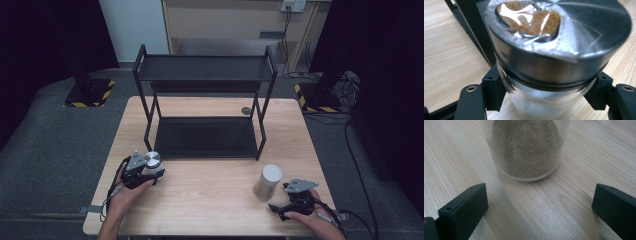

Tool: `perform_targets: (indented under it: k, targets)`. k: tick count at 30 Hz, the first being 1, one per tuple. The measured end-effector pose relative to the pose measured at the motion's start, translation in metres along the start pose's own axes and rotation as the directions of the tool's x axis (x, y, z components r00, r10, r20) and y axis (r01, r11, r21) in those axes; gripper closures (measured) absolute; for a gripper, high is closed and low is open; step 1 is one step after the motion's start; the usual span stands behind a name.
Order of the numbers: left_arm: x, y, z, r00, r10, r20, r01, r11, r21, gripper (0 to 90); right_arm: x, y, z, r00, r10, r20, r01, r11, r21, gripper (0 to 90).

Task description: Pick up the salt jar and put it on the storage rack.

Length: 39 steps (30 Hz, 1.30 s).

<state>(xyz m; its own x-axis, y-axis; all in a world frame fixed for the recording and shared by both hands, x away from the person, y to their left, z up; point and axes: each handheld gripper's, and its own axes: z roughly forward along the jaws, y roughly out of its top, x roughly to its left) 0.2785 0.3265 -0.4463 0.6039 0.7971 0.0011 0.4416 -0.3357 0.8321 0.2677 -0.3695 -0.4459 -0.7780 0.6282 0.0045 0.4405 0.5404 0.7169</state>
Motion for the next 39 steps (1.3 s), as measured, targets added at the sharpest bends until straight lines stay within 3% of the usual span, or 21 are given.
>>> perform_targets:
  k: [11,14,15,17,24,28,39]
  targets:
    - [-0.002,0.002,-0.001,1.0000,0.005,-0.004,-0.005,0.9999,0.009,30.1,0.000,0.000,0.000,1.0000,-0.001,-0.001,0.001,1.000,0.000,1.3]
    - [-0.002,0.001,-0.003,0.9999,0.008,-0.014,-0.008,1.0000,0.003,30.2,0.000,0.000,0.000,1.0000,-0.001,-0.002,0.001,1.000,0.000,1.3]
    - [0.001,-0.002,-0.006,0.9999,-0.015,0.000,0.015,0.9997,-0.020,30.2,0.000,0.000,0.000,1.0000,-0.001,-0.002,0.001,1.000,0.000,1.3]
    - [0.003,-0.003,-0.008,0.9998,-0.020,0.005,0.020,0.9993,-0.032,30.2,-0.001,0.000,0.000,1.0000,-0.002,-0.002,0.002,1.000,0.000,1.3]
    - [0.001,0.002,-0.013,0.9992,0.032,0.023,-0.032,0.9995,-0.006,30.2,0.000,0.000,0.000,1.0000,-0.001,-0.002,0.001,1.000,0.000,1.3]
    - [0.002,0.006,-0.018,0.9961,0.062,0.062,-0.062,0.9981,-0.010,30.2,-0.001,0.000,0.000,1.0000,-0.002,-0.003,0.002,1.000,0.000,1.3]
    - [0.000,0.025,-0.016,0.9862,0.118,0.116,-0.117,0.9931,-0.009,30.1,-0.001,0.000,0.000,1.0000,-0.003,-0.005,0.003,1.000,0.001,1.3]
